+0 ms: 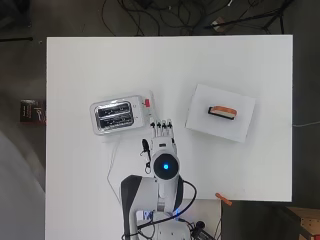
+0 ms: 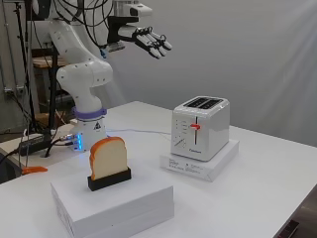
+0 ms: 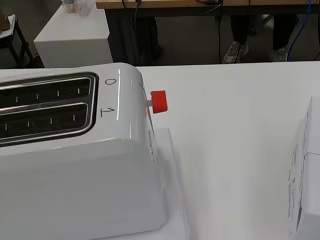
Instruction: Teleoperate dual arm-hand system to toast a bread
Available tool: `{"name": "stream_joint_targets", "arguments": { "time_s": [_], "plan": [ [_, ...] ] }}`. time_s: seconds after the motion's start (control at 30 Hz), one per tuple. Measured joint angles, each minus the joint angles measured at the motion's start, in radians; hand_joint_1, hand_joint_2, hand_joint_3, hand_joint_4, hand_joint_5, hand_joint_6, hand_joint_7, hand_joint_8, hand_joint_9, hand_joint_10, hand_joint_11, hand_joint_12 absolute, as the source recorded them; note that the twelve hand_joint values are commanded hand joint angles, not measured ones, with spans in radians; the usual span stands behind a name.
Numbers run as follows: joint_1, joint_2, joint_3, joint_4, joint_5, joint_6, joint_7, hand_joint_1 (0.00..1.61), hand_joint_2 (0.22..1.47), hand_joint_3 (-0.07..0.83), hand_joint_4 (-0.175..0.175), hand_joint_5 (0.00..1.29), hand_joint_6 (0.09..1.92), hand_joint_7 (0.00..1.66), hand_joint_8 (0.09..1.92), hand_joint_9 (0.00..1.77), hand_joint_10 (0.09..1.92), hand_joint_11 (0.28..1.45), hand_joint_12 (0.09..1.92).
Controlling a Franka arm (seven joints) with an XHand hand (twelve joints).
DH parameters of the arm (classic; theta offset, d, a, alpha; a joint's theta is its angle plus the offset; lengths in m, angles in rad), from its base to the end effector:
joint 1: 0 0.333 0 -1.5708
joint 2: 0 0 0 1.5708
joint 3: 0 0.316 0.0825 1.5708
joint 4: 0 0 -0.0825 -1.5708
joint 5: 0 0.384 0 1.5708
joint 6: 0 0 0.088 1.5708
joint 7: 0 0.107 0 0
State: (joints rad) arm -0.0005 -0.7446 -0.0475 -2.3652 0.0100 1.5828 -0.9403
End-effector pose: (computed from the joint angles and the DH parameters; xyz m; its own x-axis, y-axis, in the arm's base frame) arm 0.3177 -0.0180 0.5740 0.6178 0.7863 0.0115 0.7855 -0.6163 -0.0558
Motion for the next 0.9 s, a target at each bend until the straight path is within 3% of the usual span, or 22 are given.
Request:
{"name": "stream_joint_targets", "arguments": {
  "time_s": [0.3, 0.57, 0.73, 0.9],
  "plan": [
    [0.002, 0.101, -0.110, 0.014, -0.006, 0.007, -0.065, 0.44, 1.30, 0.002, -0.098, 0.23, 0.09, 0.47, 0.09, 0.56, 0.09, 0.45, 0.09],
    [-0.011, 0.117, -0.158, 0.051, -0.063, -0.006, -0.051, 0.49, 1.26, -0.008, -0.072, 0.29, 0.09, 0.48, 0.09, 0.54, 0.09, 0.42, 0.09],
    [-0.021, 0.206, -0.276, 0.126, -0.091, -0.032, -0.065, 0.47, 1.26, -0.002, -0.082, 0.24, 0.09, 0.44, 0.09, 0.50, 0.09, 0.40, 0.09],
    [-0.035, 0.386, -0.340, 0.285, -0.100, -0.064, -0.116, 0.49, 1.22, -0.014, -0.057, 0.26, 0.09, 0.33, 0.09, 0.43, 0.09, 0.40, 0.09]
  ]
}}
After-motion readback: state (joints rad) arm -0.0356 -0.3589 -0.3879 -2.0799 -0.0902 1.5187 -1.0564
